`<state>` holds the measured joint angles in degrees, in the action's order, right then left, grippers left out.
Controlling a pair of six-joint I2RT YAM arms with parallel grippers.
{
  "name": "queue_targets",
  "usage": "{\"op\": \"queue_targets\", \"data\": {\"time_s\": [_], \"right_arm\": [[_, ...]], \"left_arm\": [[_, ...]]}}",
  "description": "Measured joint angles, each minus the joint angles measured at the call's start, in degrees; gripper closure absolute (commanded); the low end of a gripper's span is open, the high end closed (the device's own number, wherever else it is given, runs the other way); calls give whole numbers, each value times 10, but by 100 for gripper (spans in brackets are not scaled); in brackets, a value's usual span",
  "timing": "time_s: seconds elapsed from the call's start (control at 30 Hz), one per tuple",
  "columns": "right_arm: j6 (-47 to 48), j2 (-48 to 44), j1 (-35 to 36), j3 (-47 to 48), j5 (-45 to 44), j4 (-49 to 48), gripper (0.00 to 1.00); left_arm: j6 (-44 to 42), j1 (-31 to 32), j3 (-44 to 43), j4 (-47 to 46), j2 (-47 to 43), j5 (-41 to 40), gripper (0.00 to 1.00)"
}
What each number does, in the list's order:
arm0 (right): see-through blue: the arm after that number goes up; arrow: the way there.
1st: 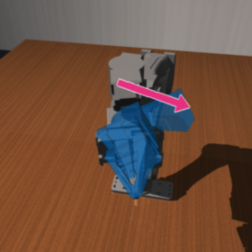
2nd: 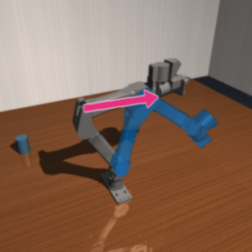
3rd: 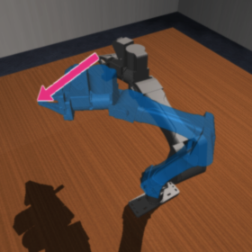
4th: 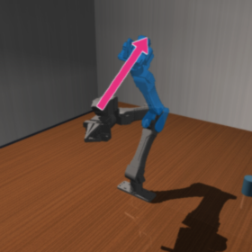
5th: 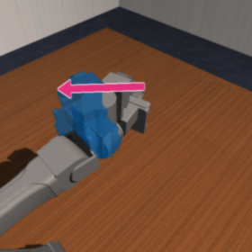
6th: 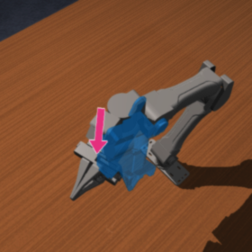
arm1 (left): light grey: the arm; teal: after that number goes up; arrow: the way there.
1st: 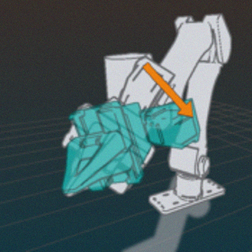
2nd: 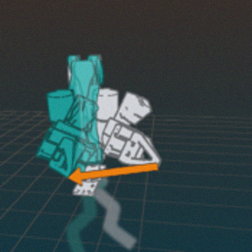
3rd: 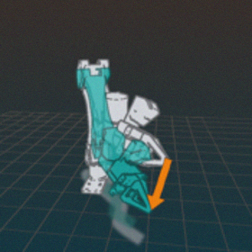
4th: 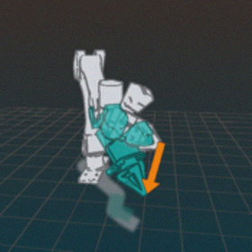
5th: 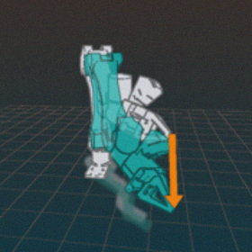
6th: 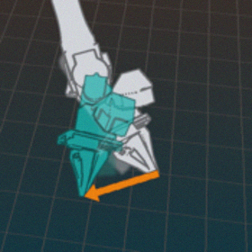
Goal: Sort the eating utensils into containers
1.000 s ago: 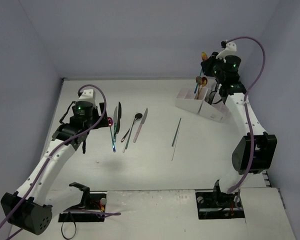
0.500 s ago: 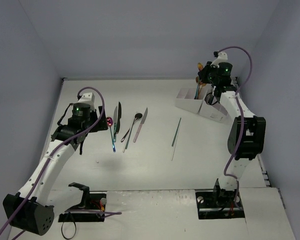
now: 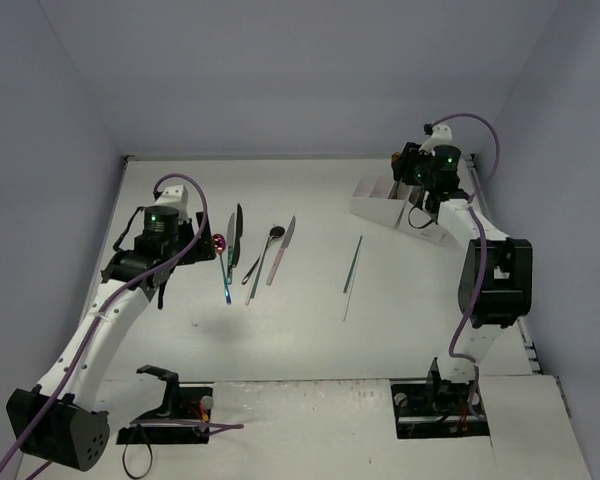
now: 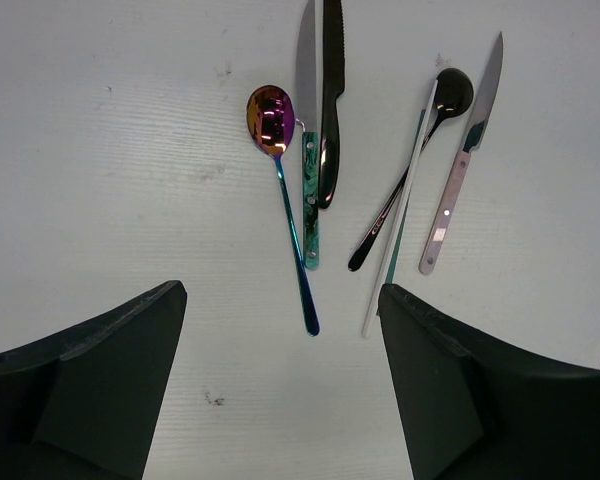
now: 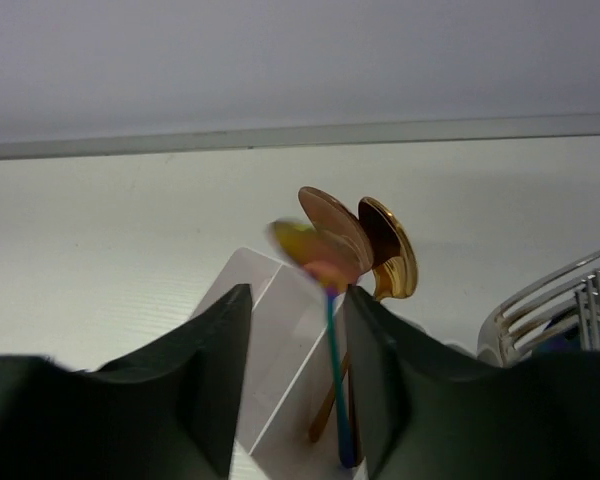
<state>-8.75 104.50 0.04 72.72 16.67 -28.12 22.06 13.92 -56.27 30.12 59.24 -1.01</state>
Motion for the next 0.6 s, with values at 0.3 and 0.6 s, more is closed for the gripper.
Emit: {"op": "queue_targets", "data": {"time_s": [0.3, 0.6], "right_arm": [[-6, -132, 0, -24, -27, 30, 45], [-46, -303, 48, -106, -53, 76, 44]], "left_arm": [[24, -1, 6, -2, 29, 20, 25], [73, 2, 5, -4, 126, 34, 45]]}}
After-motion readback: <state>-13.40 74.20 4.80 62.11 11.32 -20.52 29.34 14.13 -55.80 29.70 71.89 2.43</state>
